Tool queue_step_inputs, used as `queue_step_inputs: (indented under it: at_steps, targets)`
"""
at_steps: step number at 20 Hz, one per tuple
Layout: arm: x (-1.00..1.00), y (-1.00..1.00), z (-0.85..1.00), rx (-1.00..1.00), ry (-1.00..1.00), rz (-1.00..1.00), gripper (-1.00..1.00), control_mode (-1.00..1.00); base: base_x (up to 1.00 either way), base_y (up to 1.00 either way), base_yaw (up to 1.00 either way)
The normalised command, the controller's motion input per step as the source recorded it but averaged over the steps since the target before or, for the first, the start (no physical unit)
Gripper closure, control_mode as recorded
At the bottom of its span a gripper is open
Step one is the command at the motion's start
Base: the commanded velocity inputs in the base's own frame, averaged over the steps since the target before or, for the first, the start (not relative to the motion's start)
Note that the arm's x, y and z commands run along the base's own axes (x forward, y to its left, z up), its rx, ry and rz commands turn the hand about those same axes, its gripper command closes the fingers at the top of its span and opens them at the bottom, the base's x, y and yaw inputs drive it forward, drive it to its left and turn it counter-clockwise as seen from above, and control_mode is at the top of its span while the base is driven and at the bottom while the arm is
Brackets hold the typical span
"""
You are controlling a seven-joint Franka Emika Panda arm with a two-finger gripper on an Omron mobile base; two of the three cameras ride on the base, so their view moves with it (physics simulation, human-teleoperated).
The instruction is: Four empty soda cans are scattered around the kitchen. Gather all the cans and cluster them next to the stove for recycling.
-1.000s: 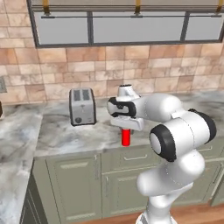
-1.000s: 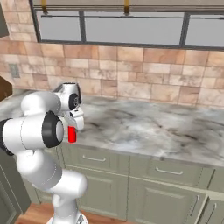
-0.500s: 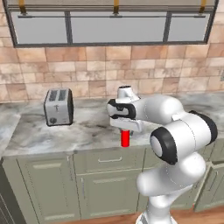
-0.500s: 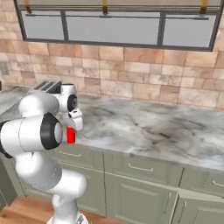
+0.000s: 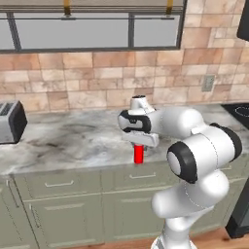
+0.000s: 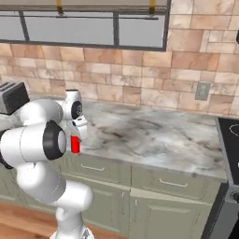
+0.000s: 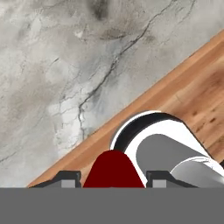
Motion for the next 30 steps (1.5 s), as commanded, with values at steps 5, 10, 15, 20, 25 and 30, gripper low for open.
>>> queue_step_inputs:
  at_steps: [5, 10, 15, 20, 25, 30]
  targets:
    - [0.00, 0.00, 0.00, 0.00, 0.00, 0.00, 1.00, 1.00, -0.25, -0.97, -0.03]
    - [0.00, 0.00, 0.00, 0.00, 0.00, 0.00, 1.00, 1.00, -0.31, -0.92, -0.03]
    - [0.00, 0.00, 0.00, 0.00, 0.00, 0.00, 1.00, 1.00, -0.22, -0.97, -0.06]
    - [0.00, 0.00, 0.00, 0.00, 0.00, 0.00, 1.00, 1.00, -0.04, -0.99, -0.02]
    - [0.00, 0.00, 0.00, 0.00, 0.00, 0.00, 1.00, 1.00, -0.04, -0.96, 0.01]
    - [0.00, 0.00, 0.00, 0.00, 0.00, 0.00, 1.00, 1.00, -0.13, -0.82, 0.05]
